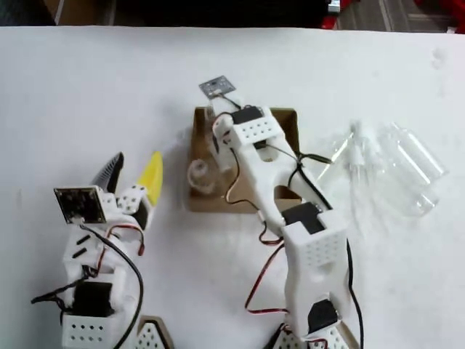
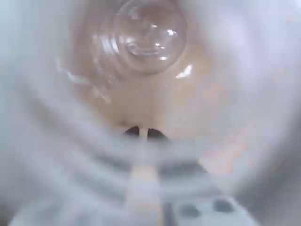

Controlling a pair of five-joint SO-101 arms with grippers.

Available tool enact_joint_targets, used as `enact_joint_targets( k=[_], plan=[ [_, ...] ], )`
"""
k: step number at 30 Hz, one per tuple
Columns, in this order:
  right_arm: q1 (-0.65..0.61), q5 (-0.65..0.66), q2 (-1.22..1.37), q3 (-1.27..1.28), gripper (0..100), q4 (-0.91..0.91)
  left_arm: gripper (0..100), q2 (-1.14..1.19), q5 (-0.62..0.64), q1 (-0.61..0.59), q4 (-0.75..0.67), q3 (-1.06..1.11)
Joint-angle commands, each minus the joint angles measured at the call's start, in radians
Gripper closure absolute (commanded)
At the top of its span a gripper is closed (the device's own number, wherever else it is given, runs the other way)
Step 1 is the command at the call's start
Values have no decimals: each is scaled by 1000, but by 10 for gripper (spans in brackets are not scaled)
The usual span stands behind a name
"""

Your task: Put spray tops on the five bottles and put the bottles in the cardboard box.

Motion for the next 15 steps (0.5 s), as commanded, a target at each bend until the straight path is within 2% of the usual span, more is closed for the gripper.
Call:
enact_joint_targets(
  k=[1, 9, 15],
  plan=[
    [-18, -11, -12, -40, 982, 4, 779, -12, -11, 10, -31, -6],
    [53, -11, -10, -38, 982, 4, 779, -12, -11, 10, -31, -8],
    [47, -9, -10, -37, 982, 8, 779, -12, -11, 10, -31, -8]
  ],
)
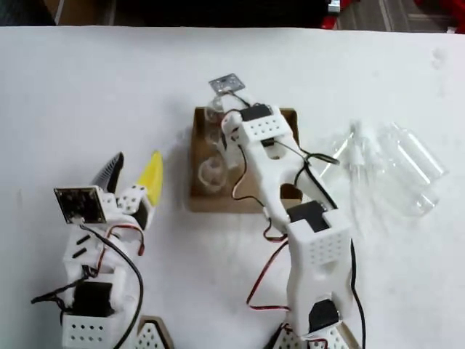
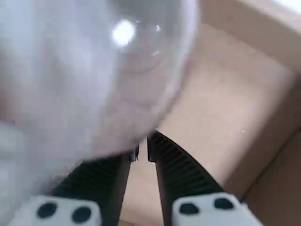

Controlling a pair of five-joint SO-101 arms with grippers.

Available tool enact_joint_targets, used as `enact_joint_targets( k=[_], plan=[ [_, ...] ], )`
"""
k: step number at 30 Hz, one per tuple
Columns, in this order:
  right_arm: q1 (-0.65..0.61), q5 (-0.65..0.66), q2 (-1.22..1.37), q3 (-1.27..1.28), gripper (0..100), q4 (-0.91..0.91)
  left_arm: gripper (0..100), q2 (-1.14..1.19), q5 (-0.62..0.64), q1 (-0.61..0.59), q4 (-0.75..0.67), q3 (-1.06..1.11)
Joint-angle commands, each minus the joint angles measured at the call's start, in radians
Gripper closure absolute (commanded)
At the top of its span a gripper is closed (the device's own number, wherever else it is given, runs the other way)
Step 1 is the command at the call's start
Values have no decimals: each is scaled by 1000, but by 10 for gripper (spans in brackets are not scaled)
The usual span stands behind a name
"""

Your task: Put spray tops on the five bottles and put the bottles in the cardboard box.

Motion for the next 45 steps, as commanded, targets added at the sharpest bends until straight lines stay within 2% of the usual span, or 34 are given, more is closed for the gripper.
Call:
enact_joint_targets(
  k=[1, 8, 15, 21, 29, 36, 45],
  plan=[
    [4, -9, -10, -37, 982, 10, 779, -12, -11, 10, -31, -8],
    [15, -3, -8, -29, 982, 12, 779, -12, -11, 10, -31, -8],
    [-42, -8, -10, 29, 982, 4, 779, -12, -11, 10, -31, -8],
    [4, -8, -10, -6, 982, 1, 779, -12, -11, 10, -31, -8],
    [79, -11, -8, -6, 982, -93, 779, -12, -11, 10, -31, -8],
    [71, -11, -8, -6, 982, -209, 779, -12, -11, 10, -31, -8],
    [71, -12, 56, -14, 982, -271, 779, -12, -11, 10, -31, -8]
  ],
)
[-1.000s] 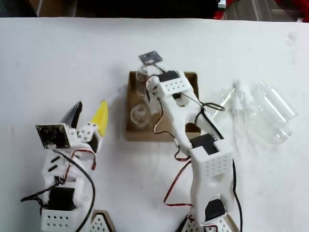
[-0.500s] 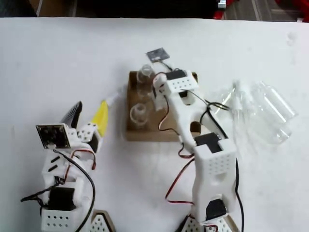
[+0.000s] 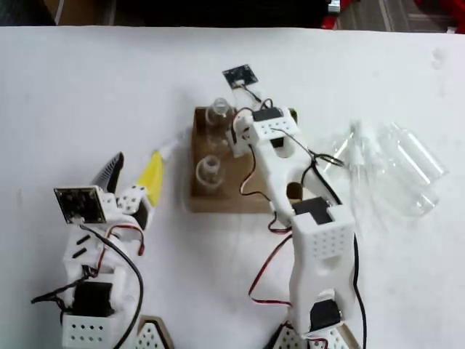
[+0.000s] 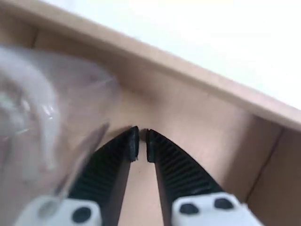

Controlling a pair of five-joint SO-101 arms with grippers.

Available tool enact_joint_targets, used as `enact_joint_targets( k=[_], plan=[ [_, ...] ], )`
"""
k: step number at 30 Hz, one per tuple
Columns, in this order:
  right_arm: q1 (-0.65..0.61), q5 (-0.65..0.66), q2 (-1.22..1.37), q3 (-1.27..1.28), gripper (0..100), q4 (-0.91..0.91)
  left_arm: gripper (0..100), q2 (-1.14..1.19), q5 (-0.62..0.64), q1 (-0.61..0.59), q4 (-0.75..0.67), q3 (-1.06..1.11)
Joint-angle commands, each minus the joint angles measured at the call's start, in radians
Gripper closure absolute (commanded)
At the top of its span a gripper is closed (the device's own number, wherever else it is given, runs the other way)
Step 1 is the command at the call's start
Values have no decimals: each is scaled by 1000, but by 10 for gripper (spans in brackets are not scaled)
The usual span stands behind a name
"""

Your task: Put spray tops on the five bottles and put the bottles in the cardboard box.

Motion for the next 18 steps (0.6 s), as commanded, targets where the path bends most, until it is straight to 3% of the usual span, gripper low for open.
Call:
enact_joint_targets(
  k=[1, 18],
  plan=[
    [5, -12, 2, -43, 982, -31, 779, -12, -9, 10, -31, -8],
    [-27, -12, 12, -77, 982, -31, 779, -12, -9, 10, -31, -9]
  ],
)
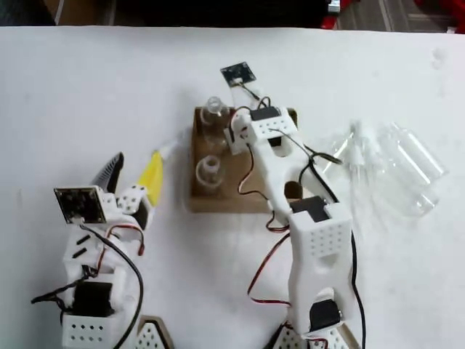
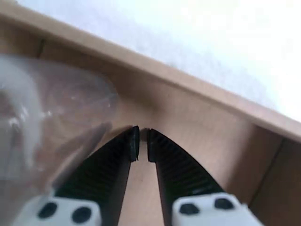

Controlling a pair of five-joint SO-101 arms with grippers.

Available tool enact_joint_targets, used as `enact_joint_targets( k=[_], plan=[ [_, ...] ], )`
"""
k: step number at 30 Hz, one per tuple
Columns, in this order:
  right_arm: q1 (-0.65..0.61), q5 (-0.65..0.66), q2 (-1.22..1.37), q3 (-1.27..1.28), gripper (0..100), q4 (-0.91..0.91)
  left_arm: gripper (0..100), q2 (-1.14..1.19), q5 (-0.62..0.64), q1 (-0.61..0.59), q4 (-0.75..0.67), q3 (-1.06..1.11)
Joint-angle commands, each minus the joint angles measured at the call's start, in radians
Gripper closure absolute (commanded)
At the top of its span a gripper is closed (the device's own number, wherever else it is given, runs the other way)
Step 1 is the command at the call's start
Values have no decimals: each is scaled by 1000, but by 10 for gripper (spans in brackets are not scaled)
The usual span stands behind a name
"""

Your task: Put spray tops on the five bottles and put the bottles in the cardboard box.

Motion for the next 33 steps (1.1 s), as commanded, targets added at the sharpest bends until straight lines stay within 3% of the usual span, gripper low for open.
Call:
enact_joint_targets(
  k=[1, 14, 33],
  plan=[
    [-18, -12, -12, -41, 982, -24, 779, -12, -9, 10, -31, -9],
    [-65, -12, -8, -98, 982, -18, 779, -12, -9, 12, -28, -9],
    [-8, -11, -25, -101, 982, 88, 779, -12, -9, 12, -29, -8]
  ],
)
